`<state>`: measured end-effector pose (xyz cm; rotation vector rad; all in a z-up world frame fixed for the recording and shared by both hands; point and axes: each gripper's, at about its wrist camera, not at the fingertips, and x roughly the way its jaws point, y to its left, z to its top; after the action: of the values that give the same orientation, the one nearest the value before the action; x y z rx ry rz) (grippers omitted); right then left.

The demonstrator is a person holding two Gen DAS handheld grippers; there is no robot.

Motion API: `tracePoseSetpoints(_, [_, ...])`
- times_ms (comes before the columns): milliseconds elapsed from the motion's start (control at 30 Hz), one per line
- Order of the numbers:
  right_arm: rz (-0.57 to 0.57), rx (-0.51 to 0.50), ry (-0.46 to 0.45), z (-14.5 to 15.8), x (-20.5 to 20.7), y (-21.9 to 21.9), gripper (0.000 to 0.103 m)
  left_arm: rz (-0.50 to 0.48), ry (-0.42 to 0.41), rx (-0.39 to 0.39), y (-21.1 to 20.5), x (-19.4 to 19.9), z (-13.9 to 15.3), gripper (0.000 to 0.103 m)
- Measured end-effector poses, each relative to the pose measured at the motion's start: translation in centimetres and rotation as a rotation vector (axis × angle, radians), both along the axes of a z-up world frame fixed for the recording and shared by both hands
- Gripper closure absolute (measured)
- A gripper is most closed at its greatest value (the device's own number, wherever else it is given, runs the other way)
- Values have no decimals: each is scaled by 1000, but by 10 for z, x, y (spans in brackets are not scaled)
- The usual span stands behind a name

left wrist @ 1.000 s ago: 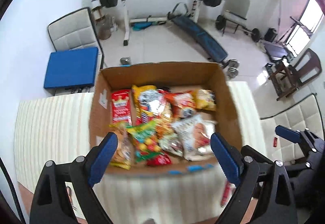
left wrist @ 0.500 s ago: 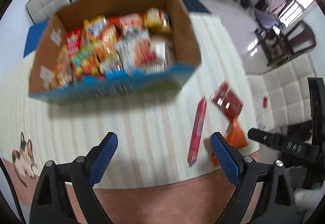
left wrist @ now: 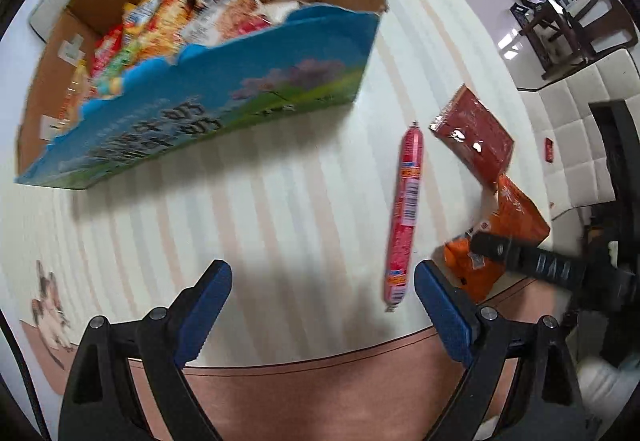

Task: Organize snacks
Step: 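Move both tools back to the table toward the sausage and orange packet, then grasp the pink sausage with the left tool while the right tool grasps the orange packet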

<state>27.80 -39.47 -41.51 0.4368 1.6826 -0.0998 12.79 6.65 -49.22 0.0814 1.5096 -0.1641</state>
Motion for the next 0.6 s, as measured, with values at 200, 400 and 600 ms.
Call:
tracePoseSetpoints(200, [93,-51,19,0,-4,-11,38,-12,77,-72,-27,17,-19,28])
tracePoseSetpoints(400, [72,-36,18,1,-11,-29,38,-105,149,-5,-59,16,-53,68])
tracePoseSetpoints(600, [114,-20,30,-2,-9,-25,38,-128,161,6,-55,-6,-58,79])
